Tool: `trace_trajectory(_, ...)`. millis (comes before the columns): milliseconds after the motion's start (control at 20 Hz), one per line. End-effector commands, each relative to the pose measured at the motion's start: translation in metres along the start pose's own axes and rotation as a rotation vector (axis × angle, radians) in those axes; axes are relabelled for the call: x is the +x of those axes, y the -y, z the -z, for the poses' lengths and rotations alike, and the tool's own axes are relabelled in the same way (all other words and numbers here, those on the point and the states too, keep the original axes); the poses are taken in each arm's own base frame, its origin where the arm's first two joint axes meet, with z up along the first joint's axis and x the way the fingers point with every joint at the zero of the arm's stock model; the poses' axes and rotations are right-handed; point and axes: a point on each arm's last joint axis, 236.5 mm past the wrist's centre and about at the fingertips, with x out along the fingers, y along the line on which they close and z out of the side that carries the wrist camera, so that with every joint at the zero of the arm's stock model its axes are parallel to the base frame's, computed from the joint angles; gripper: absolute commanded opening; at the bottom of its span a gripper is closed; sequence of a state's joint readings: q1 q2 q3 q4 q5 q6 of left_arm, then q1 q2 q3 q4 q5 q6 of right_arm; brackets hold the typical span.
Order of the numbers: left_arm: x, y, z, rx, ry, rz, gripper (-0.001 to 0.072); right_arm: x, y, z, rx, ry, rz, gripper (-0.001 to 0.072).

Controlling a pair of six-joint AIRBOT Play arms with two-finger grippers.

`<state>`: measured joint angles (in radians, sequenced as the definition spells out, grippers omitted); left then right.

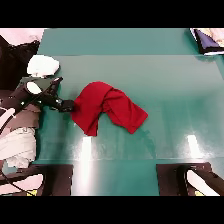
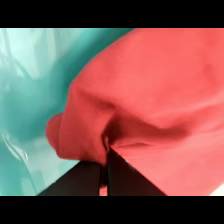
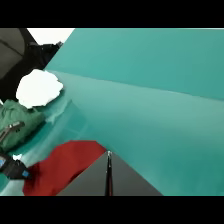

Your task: Fold the shirts.

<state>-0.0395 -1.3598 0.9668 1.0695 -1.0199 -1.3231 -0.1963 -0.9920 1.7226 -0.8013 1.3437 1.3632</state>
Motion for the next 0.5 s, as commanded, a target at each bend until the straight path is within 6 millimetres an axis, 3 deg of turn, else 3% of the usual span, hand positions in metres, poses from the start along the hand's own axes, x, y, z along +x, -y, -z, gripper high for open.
trace_trajectory(0, -0.033, 0.014, -0.025, 0.095, 0.046, -0.035, 0.0029, 0.005, 0.008, 0.035, 0.008, -0.131, 0.029, 0.0017)
trace_trajectory(150, -0.114, 0.040, -0.071, 0.220, 0.230, -0.084, 0.0029, 0.026, 0.025, 0.108, 0.110, -0.304, 0.066, 0.0018)
trace_trajectory(300, -0.194, 0.078, -0.099, 0.301, 0.437, -0.085, 0.0030, 0.055, 0.033, 0.209, 0.248, -0.478, 0.066, 0.0020)
trace_trajectory(350, -0.211, 0.086, -0.101, 0.317, 0.479, -0.084, 0.0030, 0.064, 0.034, 0.245, 0.291, -0.524, 0.065, 0.0079)
trace_trajectory(450, -0.224, 0.092, -0.099, 0.330, 0.507, -0.082, 0.0030, 0.076, 0.028, 0.315, 0.366, -0.635, 0.038, 0.0462)
